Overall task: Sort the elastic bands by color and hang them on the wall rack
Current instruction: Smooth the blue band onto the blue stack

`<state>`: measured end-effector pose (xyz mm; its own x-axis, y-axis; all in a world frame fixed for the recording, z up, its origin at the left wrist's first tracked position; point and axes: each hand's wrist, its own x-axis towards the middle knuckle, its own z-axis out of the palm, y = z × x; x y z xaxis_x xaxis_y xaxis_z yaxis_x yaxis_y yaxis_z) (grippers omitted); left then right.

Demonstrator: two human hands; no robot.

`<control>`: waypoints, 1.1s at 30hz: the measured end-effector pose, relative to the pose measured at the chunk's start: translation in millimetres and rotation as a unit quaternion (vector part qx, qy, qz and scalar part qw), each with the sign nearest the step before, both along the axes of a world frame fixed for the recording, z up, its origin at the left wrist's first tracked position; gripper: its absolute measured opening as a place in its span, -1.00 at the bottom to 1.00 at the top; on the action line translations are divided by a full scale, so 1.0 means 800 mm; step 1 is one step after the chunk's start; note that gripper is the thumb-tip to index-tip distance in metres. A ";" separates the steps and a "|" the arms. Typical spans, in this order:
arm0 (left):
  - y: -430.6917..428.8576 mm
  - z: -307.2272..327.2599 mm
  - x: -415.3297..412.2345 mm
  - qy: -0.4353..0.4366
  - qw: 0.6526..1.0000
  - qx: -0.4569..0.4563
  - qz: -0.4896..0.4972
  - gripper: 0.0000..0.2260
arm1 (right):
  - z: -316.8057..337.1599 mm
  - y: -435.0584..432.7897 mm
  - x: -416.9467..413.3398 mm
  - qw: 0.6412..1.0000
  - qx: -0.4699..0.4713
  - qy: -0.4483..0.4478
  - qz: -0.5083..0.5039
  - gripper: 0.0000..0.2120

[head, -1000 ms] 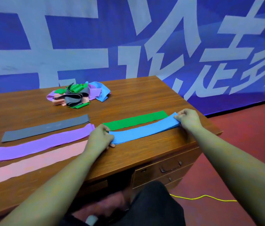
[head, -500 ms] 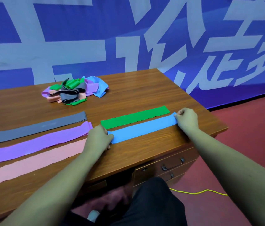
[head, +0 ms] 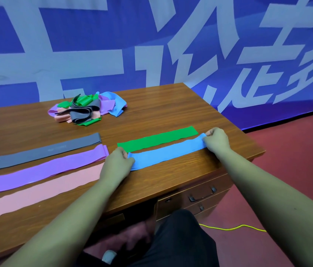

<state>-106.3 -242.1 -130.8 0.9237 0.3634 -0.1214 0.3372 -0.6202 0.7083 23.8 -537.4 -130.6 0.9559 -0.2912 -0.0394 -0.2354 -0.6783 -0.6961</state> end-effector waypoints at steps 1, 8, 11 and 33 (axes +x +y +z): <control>0.004 0.000 -0.002 -0.004 1.000 -0.011 0.004 -0.94 | 0.000 0.000 -0.002 1.000 0.023 -0.008 0.009 -0.94; 0.027 0.002 -0.022 -0.028 0.999 0.024 -0.004 -0.84 | -0.001 0.009 -0.024 0.997 0.044 -0.051 0.023 -0.93; 0.027 0.002 -0.032 -0.025 0.996 0.080 -0.035 -0.84 | -0.005 0.015 -0.037 0.997 0.006 -0.065 0.028 -0.92; 0.062 -0.006 -0.043 -0.151 0.917 0.212 -0.303 -0.81 | -0.014 0.108 -0.128 0.876 -0.202 -0.113 0.422 -0.66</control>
